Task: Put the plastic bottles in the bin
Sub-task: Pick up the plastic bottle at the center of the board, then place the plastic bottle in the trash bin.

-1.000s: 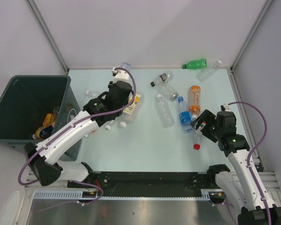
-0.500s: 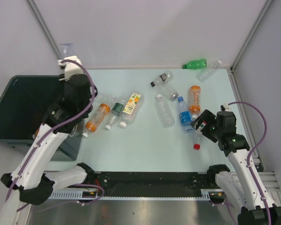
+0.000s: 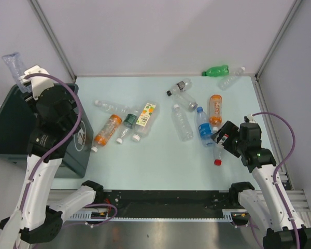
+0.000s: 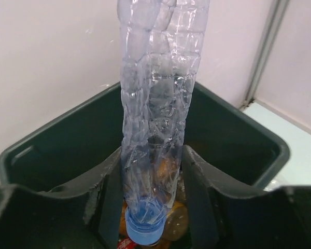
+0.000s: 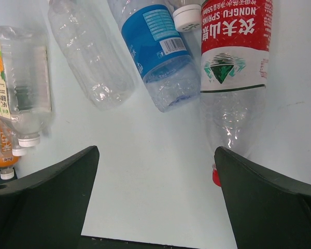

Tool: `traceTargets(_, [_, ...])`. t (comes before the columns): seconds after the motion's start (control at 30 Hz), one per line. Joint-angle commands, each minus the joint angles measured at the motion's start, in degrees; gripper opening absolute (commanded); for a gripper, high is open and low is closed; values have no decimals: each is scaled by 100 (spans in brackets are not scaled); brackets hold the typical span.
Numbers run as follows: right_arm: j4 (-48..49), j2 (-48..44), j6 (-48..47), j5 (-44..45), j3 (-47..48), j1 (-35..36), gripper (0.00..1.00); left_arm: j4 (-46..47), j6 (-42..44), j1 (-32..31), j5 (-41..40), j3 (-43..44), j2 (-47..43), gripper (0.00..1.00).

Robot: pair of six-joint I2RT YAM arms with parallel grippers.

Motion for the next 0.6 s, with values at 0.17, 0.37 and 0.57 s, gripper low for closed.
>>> traceTargets(0.17, [142,43,-87,-50,69,-37,100,490,446,76,-568,-164,-255,84])
traceTargets(0.37, [98,34,-87,-33,60,-37,100,-307,-99,76,281,143,-220,91])
traceTargets(0.57, [98,43,-78,-33,60,-37,99,-960,-319,67,2345,398,122,94])
